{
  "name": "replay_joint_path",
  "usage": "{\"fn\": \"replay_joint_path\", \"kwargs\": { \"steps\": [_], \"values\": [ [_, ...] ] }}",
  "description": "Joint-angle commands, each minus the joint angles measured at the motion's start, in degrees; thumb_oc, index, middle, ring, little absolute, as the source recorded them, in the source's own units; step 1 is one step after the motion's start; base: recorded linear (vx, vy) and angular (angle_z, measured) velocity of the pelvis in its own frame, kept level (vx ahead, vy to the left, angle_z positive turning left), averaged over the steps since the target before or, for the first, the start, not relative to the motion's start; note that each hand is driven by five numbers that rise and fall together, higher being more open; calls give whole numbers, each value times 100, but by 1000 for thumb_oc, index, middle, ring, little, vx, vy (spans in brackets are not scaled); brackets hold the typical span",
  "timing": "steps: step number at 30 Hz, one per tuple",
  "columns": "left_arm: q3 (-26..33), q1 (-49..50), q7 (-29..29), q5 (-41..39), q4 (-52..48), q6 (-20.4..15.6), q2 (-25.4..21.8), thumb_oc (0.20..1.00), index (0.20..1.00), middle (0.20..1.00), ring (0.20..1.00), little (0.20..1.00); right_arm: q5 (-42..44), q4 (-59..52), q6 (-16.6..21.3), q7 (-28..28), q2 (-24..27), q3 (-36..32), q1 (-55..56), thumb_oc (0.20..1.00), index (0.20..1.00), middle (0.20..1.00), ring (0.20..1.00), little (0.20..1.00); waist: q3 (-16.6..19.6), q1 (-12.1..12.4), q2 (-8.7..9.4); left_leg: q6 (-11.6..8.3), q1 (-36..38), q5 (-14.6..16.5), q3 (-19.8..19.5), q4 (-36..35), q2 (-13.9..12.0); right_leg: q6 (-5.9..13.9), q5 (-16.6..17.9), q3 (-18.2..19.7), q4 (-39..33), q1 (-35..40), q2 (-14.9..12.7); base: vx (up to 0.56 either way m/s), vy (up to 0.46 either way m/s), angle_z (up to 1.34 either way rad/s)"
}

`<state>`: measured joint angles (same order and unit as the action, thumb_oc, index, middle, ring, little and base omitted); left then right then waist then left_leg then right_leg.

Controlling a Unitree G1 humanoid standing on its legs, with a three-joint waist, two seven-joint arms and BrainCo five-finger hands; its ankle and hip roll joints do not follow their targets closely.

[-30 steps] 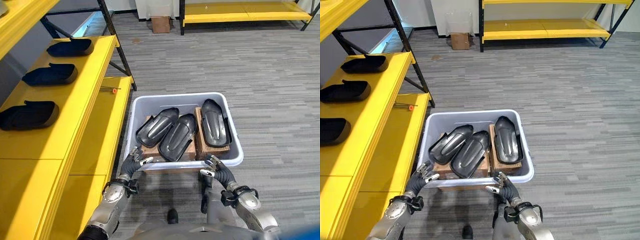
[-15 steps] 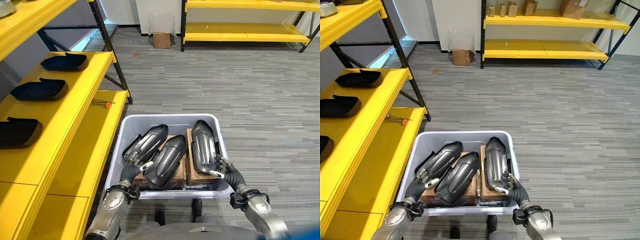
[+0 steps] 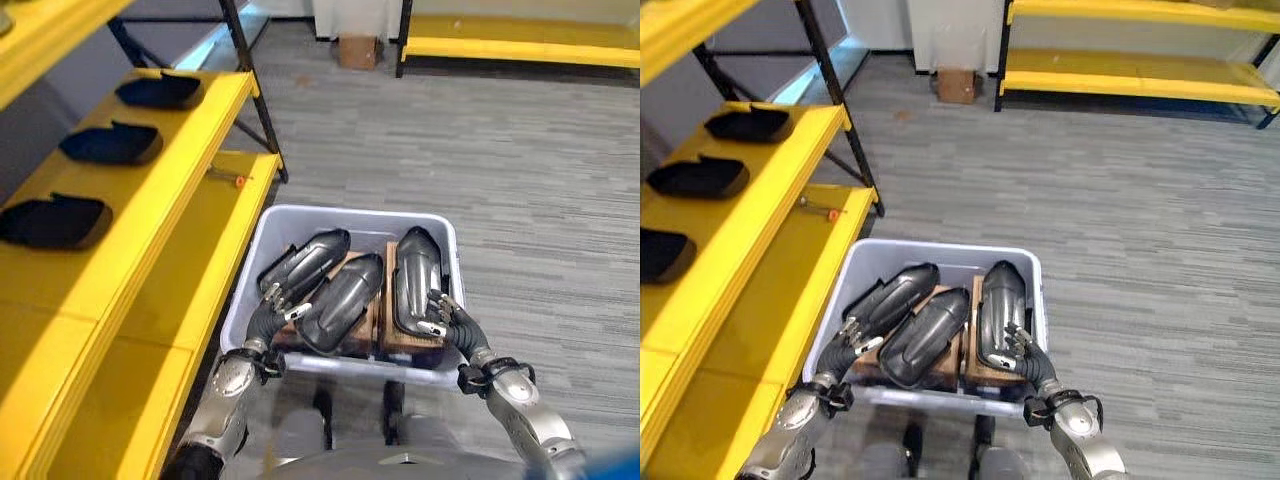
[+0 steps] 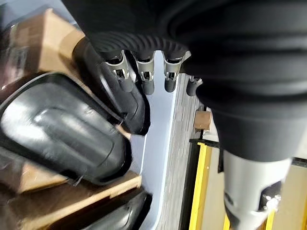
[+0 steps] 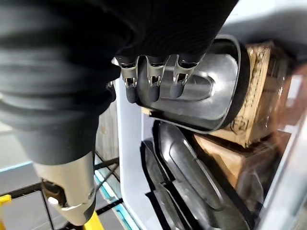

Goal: Move parts from the plastic box to the shelf.

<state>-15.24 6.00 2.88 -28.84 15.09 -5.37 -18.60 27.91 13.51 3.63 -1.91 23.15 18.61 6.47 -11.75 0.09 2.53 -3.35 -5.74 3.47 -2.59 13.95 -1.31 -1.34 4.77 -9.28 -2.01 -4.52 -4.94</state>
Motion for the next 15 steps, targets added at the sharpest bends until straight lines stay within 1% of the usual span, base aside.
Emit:
{"fn": "replay_joint_path", "kwargs": {
  "steps": [1, 2, 3, 4, 5, 9, 12, 15],
  "values": [
    [-72, 13, 97, -173, -305, -284, -32, 1000, 1000, 1000, 1000, 1000, 185, -304, 343, 92, 140, 40, 61, 1000, 1000, 1000, 1000, 1000, 298, -41, -103, -195, 97, -979, 336, -1201, -930, 560, -486, 114, 439, 383, -194, 88, 213, 2],
    [-85, -21, 62, -203, -299, -288, -9, 1000, 1000, 1000, 1000, 1000, 205, -310, 331, 90, 126, 13, 81, 1000, 1000, 1000, 1000, 1000, 330, -71, -174, -211, 256, -971, 445, -1449, -977, 606, -564, 124, 457, 384, -199, 88, 221, -7],
    [-145, -53, 52, -142, -238, -318, 3, 1000, 1000, 1000, 1000, 1000, 149, -259, 338, 90, 114, 24, 84, 1000, 1000, 1000, 1000, 1000, 373, -71, -236, -214, 353, -943, 419, -1605, -945, 640, -550, 136, 448, 394, -202, 91, 249, -24],
    [-191, -166, 57, -55, -175, -348, -4, 1000, 1000, 1000, 1000, 1000, 149, -233, 353, 127, 85, 4, 52, 1000, 1000, 1000, 1000, 1000, 396, -124, -295, -266, 340, -969, 495, -1657, -911, 674, -505, 150, 432, 395, -271, 90, 237, -27],
    [-193, -207, 63, -43, -187, -379, -9, 1000, 1000, 1000, 1000, 1000, 175, -230, 359, 136, 73, -24, 50, 1000, 1000, 1000, 1000, 1000, 402, -152, -310, -257, 334, -924, 533, -1608, -858, 689, -468, 153, 411, 411, -338, 109, 260, 6],
    [-263, -444, 154, 82, -118, -594, -67, 1000, 1000, 1000, 1000, 1000, 162, -192, 442, 228, -59, 7, -133, 1000, 1000, 1000, 1000, 1000, 388, -112, -209, -121, 409, -630, 804, -1475, -625, 834, -281, 337, 273, 463, -609, 106, 195, -23],
    [-425, -869, 366, 88, -80, -803, 4, 1000, 1000, 1000, 1000, 1000, 100, -139, 567, 414, -179, 135, -514, 1000, 1000, 1000, 1000, 1000, 314, -91, -93, -79, 276, -497, 1013, -1275, -561, 920, -180, 447, 273, 316, -730, 15, 111, -32],
    [-634, -1239, 510, -48, -82, -945, 121, 1000, 1000, 1000, 1000, 1000, 11, -208, 660, 625, -203, 194, -806, 1000, 1000, 1000, 1000, 1000, 238, -100, -23, -89, 84, -443, 1051, -1105, -545, 932, -141, 439, 277, 203, -784, 4, 20, -20]
  ]
}}
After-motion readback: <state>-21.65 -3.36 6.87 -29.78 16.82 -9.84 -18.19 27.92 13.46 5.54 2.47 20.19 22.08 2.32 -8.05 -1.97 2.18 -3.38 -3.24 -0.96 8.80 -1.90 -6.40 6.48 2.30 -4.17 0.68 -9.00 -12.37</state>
